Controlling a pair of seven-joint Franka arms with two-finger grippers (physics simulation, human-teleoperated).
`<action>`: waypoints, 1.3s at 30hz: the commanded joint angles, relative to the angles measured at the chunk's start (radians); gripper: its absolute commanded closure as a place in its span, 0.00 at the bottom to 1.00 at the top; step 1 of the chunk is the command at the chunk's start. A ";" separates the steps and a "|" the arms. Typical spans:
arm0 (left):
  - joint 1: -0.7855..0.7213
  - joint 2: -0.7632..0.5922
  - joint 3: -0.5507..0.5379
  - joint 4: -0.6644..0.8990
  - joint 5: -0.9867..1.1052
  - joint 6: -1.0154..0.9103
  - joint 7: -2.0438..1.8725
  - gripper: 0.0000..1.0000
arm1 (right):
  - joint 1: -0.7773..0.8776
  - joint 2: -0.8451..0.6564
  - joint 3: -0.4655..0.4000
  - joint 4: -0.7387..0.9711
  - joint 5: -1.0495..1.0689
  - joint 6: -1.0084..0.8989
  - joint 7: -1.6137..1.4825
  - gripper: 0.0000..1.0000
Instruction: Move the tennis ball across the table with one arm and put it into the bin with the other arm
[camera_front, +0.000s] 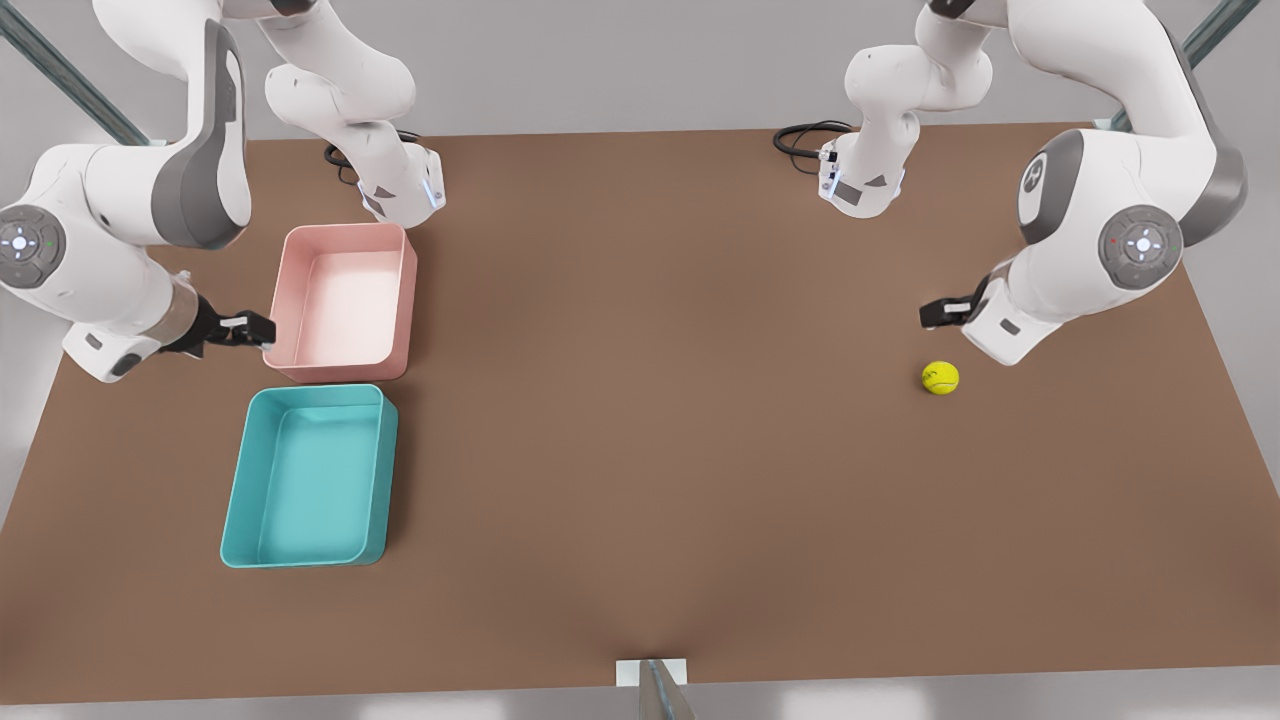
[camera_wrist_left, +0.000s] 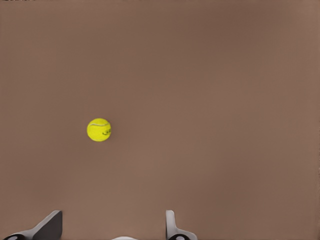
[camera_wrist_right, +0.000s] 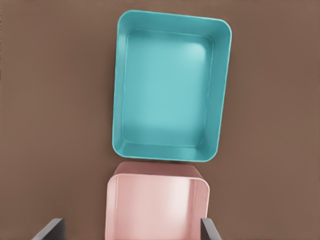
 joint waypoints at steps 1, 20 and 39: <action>-0.001 -0.001 0.000 0.000 -0.005 0.056 -0.066 0.00 | 0.003 -0.001 -0.001 0.001 -0.001 0.045 -0.038 0.00; 0.142 0.108 0.219 -0.615 0.184 0.836 2.201 0.79 | -0.003 0.086 -0.002 0.038 -0.061 0.073 -0.040 0.00; 0.188 0.131 0.219 -0.854 0.302 1.048 2.010 0.79 | 0.002 0.095 -0.001 0.061 -0.061 0.071 -0.042 0.00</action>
